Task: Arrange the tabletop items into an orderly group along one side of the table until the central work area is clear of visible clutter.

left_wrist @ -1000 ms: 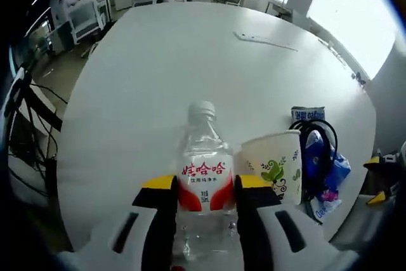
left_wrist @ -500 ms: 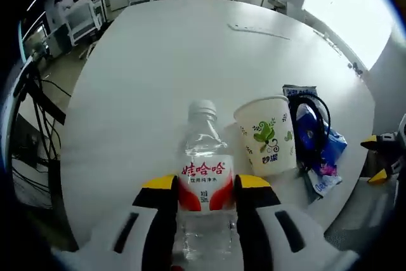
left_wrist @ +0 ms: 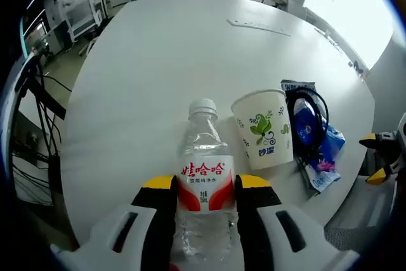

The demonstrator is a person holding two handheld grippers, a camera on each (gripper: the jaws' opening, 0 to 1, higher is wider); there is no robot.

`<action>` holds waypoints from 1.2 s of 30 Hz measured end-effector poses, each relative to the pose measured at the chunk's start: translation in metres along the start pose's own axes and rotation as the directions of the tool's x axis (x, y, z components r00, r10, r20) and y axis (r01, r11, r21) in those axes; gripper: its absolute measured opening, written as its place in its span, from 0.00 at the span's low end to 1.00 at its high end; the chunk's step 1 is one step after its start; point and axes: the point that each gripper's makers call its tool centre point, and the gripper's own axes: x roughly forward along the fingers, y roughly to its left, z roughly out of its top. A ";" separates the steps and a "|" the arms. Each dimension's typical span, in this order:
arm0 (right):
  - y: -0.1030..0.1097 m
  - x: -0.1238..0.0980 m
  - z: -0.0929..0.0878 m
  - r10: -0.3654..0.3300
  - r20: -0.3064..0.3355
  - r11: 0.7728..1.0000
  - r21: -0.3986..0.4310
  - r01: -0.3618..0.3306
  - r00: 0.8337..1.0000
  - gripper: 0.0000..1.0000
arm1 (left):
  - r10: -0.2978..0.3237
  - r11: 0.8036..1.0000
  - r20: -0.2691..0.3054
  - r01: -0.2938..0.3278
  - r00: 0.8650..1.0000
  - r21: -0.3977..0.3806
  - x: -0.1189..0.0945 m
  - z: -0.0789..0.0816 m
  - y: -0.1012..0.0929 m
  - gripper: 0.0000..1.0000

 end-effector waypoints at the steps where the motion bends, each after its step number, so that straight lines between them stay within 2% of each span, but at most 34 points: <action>1: 0.000 0.000 -0.001 0.000 -0.001 1.000 0.001 0.000 1.000 0.57 | 0.001 1.000 0.010 -0.001 1.000 -0.004 -0.002 0.003 0.000 0.37; 8: 0.002 0.001 -0.003 0.006 -0.006 1.000 0.002 -0.006 1.000 0.57 | -0.004 1.000 0.036 0.004 0.999 -0.011 -0.003 0.019 0.002 0.45; 23: -0.002 -0.003 -0.005 -0.005 -0.003 1.000 0.013 0.005 1.000 0.58 | -0.010 0.999 -0.046 0.012 0.999 0.035 0.016 0.016 -0.002 0.48; 36: -0.005 -0.004 -0.006 -0.007 0.000 1.000 0.021 0.007 1.000 0.58 | -0.008 0.999 -0.123 0.014 0.992 0.052 0.029 0.013 -0.005 0.47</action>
